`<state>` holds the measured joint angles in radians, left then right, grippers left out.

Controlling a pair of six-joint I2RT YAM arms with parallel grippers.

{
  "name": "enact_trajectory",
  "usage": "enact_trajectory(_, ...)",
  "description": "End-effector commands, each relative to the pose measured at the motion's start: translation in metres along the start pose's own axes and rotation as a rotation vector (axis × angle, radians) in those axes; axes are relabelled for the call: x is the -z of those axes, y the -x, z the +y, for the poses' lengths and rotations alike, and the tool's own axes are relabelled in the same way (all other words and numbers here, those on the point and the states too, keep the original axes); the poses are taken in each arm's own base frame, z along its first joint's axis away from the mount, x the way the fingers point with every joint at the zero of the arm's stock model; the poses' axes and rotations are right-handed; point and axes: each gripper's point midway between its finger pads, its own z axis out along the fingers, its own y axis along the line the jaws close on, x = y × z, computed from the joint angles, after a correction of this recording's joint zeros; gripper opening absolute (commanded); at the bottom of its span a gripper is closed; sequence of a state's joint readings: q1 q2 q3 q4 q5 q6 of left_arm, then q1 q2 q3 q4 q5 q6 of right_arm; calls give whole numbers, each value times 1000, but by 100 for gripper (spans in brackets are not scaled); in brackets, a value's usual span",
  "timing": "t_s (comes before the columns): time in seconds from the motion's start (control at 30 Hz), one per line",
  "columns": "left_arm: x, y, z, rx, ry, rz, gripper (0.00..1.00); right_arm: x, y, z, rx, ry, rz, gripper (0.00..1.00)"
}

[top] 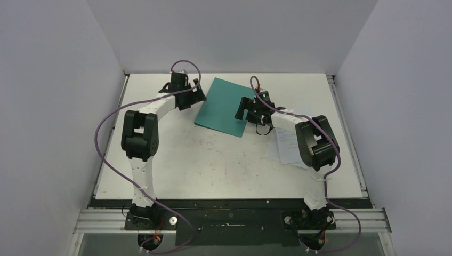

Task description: Put the files into the folder

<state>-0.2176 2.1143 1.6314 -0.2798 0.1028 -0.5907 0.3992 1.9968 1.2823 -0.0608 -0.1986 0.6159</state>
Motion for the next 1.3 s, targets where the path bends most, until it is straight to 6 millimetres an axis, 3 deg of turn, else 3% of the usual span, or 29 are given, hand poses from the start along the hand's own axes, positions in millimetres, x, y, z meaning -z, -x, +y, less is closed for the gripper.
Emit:
enact_trajectory(0.0,-14,8,-14,-32,-85,6,96,-11,10,9,-21,54,-19,99)
enact_trajectory(0.2,-27,-22,-18,-58,-133,88,96,-23,-9,11,-49,104,6,99)
enact_trajectory(0.57,-17,-71,-27,-137,-119,161,97,-24,-49,19,-43,123,60,99)
enact_trajectory(1.03,37,-152,-25,-211,-75,195,99,12,-102,9,5,105,107,98)
enact_trajectory(1.27,69,-193,-18,-240,-70,216,100,40,-146,3,62,79,142,98)
